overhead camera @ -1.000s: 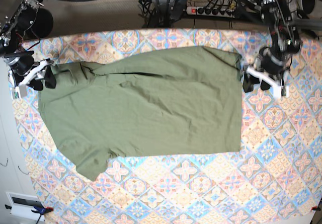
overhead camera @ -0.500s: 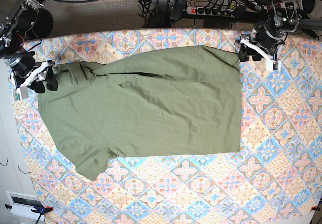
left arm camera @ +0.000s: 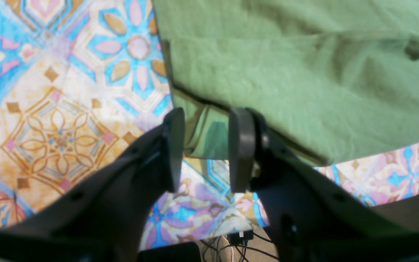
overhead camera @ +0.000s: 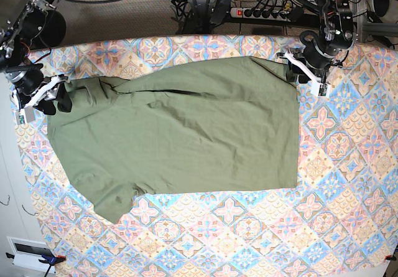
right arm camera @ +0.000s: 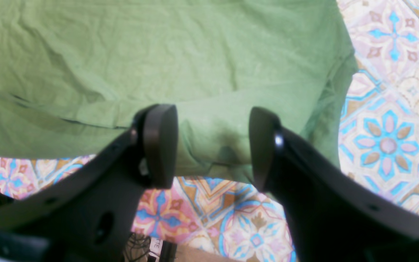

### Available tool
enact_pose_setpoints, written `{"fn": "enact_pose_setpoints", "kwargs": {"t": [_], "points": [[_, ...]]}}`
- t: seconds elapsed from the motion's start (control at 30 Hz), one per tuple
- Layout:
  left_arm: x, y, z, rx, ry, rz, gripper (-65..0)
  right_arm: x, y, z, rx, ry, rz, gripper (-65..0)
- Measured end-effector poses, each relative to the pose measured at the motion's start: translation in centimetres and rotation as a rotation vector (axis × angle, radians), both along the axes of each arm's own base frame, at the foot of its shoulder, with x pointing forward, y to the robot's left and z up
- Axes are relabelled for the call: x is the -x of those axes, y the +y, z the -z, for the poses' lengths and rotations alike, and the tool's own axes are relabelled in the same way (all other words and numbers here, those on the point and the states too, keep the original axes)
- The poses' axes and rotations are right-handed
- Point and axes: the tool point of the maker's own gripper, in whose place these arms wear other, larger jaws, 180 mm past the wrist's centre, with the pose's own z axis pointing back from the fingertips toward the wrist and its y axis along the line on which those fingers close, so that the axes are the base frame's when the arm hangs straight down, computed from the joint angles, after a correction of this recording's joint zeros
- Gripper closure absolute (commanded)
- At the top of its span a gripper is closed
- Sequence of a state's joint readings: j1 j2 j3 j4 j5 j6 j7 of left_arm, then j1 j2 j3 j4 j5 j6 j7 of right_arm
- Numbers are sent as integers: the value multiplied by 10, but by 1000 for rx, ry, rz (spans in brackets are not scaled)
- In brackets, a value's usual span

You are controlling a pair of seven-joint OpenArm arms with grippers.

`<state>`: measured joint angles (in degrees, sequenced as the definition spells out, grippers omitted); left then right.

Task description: Layout the t-shirt on the table in an organized manner, then fold the t-shirt properly

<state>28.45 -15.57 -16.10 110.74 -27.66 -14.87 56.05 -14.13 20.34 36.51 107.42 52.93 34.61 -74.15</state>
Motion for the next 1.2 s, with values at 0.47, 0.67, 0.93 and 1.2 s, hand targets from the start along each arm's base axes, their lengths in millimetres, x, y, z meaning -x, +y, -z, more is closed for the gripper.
{"fn": "enact_pose_setpoints", "kwargs": {"t": [0.47,0.67,0.93,1.2], "points": [[8,11,34,21,93,-47,-180,0,0,0,1,1,1,-303],[8,0,41,32,97,-1,-111,0,-1,0,2,0,1,-303],[12,-7,42,23,111,71,0,-3,7,-6,-43,-30,-15,-303],[24,5,43,-2,139,97,0,-2,5,-5,-37,-25,-10,-303]]}}
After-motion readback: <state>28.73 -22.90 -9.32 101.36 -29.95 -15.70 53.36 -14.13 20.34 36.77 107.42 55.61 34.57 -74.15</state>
